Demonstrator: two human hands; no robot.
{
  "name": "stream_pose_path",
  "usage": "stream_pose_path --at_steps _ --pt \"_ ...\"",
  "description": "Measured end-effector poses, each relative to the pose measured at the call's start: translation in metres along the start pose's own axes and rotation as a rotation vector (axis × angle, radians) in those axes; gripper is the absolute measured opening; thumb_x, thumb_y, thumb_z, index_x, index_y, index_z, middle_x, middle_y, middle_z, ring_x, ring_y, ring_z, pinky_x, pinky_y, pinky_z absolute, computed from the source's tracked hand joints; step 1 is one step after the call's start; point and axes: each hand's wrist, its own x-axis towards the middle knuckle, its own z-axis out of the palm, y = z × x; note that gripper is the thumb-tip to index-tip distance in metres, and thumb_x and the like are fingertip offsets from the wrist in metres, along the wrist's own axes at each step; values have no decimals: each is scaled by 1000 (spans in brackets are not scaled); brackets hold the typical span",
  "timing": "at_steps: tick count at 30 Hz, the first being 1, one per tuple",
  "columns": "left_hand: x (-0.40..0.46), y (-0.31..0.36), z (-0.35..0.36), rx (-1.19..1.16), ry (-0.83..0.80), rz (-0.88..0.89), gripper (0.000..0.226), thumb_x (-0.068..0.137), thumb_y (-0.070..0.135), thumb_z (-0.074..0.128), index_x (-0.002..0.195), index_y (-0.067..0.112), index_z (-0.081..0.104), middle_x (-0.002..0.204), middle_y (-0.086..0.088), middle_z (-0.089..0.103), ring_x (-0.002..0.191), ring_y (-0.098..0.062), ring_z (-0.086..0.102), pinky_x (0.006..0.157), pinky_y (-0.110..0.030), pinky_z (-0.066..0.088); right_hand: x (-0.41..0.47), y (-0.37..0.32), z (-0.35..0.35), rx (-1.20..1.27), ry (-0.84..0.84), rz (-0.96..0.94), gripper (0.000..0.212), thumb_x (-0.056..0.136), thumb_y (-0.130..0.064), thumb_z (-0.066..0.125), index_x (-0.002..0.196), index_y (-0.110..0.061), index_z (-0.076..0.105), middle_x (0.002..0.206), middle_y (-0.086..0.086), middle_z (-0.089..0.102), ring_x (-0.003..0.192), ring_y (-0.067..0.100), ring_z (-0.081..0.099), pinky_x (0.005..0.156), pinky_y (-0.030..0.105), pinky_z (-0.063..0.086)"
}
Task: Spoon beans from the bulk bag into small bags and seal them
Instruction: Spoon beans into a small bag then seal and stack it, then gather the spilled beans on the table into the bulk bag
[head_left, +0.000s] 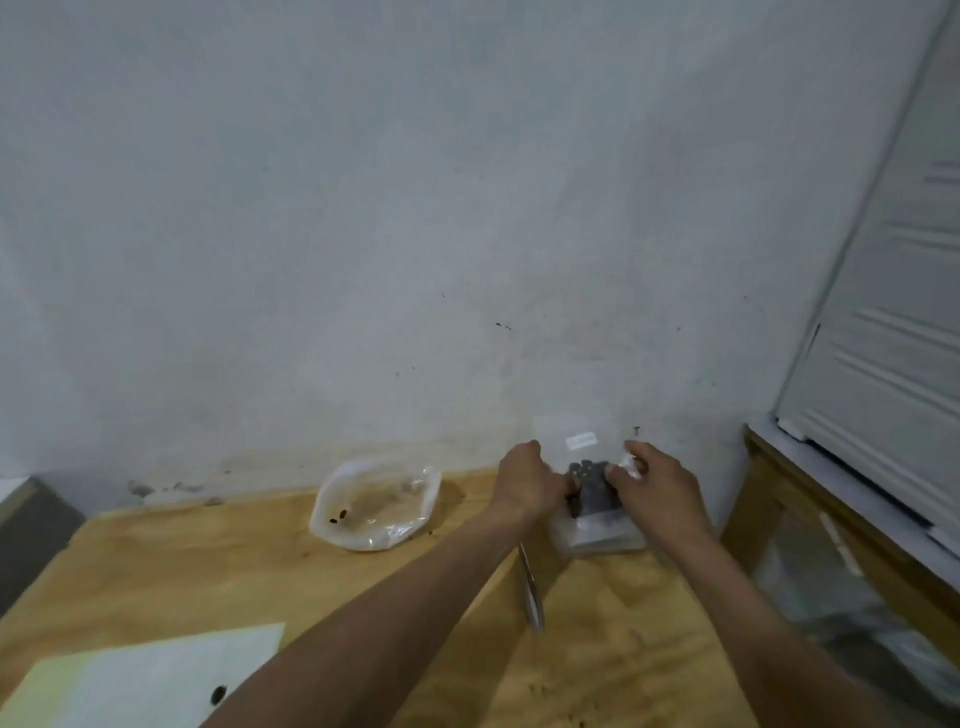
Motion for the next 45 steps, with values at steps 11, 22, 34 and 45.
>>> stream_pose_path --at_steps 11,22,34,45 --pt "24 -12 26 86 -12 -97 38 95 26 67 69 24 39 80 8 40 66 -4 40 78 -29 36 9 20 18 -61 -55 48 50 103 -30 49 149 -9 46 149 10 53 136 28 49 110 32 37" --pt "-7 -22 -29 -11 262 243 47 100 31 61 142 12 56 141 -7 55 116 -17 62 91 -19 48 -3 -15 23 -68 160 -171 47 100 -39 55 140 -15 55 144 11 54 132 29 51 108 41 42" --pt "-65 -154 -221 311 494 123 41 101 31 60 135 8 62 134 -12 61 112 -24 63 96 -35 50 -63 -150 122 75 -112 -658 21 95 -23 64 115 -19 72 107 -5 69 96 8 64 90 31 54" --pt "-90 -244 -208 734 123 -29 70 106 57 22 161 14 21 171 -7 11 157 -22 6 126 -46 2 -102 -147 164 -399 -692 -605 28 77 -31 84 105 -26 80 102 -9 75 93 2 64 83 20 52"
